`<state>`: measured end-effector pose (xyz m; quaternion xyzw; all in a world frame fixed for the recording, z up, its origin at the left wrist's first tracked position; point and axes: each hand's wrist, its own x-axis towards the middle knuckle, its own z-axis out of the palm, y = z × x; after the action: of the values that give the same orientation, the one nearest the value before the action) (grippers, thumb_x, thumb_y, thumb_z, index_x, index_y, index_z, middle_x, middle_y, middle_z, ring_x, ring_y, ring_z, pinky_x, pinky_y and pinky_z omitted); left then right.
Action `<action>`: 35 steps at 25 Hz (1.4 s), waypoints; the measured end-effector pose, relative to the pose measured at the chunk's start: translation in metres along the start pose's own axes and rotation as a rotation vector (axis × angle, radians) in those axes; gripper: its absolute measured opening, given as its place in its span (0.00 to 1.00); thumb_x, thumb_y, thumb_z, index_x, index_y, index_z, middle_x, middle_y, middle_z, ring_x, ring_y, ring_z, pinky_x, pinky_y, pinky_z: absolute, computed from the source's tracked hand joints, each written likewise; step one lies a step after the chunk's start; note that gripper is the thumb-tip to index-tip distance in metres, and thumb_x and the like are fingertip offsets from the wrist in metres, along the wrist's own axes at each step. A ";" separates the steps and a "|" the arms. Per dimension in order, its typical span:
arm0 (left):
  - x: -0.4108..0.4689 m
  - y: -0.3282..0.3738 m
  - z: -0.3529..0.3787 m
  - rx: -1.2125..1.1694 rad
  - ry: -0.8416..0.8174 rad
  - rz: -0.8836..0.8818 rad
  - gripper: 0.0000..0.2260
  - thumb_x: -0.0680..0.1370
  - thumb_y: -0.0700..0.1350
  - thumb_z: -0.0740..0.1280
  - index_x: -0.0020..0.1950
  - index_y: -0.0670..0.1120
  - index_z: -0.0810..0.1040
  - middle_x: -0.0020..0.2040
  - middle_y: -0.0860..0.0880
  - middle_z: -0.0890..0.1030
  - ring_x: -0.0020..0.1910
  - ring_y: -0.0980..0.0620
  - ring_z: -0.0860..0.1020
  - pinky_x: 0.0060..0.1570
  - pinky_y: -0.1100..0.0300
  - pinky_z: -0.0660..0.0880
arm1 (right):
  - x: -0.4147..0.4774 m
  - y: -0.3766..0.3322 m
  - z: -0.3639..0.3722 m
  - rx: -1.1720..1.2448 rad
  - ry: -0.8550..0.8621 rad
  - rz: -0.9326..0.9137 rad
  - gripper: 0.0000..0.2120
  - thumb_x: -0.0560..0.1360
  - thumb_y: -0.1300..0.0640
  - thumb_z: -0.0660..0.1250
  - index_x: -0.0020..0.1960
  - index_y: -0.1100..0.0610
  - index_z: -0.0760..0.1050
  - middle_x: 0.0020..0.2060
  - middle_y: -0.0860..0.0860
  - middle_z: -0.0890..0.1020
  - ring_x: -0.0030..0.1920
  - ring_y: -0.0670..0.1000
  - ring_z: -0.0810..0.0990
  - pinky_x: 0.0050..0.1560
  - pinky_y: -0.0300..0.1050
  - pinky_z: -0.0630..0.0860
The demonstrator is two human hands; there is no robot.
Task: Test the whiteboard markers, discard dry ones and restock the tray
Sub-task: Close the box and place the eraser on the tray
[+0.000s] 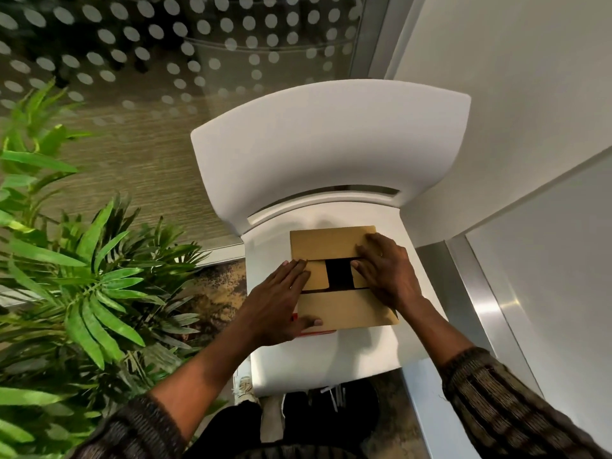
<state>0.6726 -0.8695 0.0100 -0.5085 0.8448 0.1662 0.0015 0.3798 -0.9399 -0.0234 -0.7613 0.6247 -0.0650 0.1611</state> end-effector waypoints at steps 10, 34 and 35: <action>0.020 -0.022 0.004 -0.022 -0.201 -0.041 0.48 0.81 0.77 0.48 0.88 0.46 0.40 0.86 0.49 0.33 0.85 0.52 0.32 0.86 0.53 0.39 | -0.050 -0.005 -0.015 -0.113 -0.195 -0.254 0.56 0.69 0.15 0.52 0.84 0.52 0.57 0.84 0.56 0.56 0.85 0.58 0.52 0.82 0.65 0.53; 0.021 -0.023 0.008 -0.095 -0.193 -0.038 0.42 0.85 0.71 0.49 0.88 0.46 0.40 0.87 0.48 0.35 0.85 0.52 0.31 0.86 0.52 0.39 | -0.033 -0.001 0.027 -0.037 0.131 -0.031 0.24 0.81 0.53 0.70 0.77 0.55 0.73 0.77 0.56 0.72 0.77 0.63 0.70 0.66 0.66 0.78; 0.021 -0.023 0.015 -0.034 -0.178 -0.020 0.43 0.85 0.72 0.47 0.88 0.44 0.40 0.87 0.46 0.34 0.85 0.51 0.31 0.86 0.51 0.39 | -0.035 -0.001 0.029 -0.072 0.096 -0.052 0.25 0.83 0.51 0.65 0.79 0.55 0.70 0.79 0.55 0.69 0.80 0.61 0.66 0.71 0.65 0.75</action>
<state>0.6802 -0.8934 -0.0141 -0.5003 0.8331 0.2253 0.0697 0.3819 -0.9010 -0.0462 -0.7786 0.6136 -0.0830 0.1019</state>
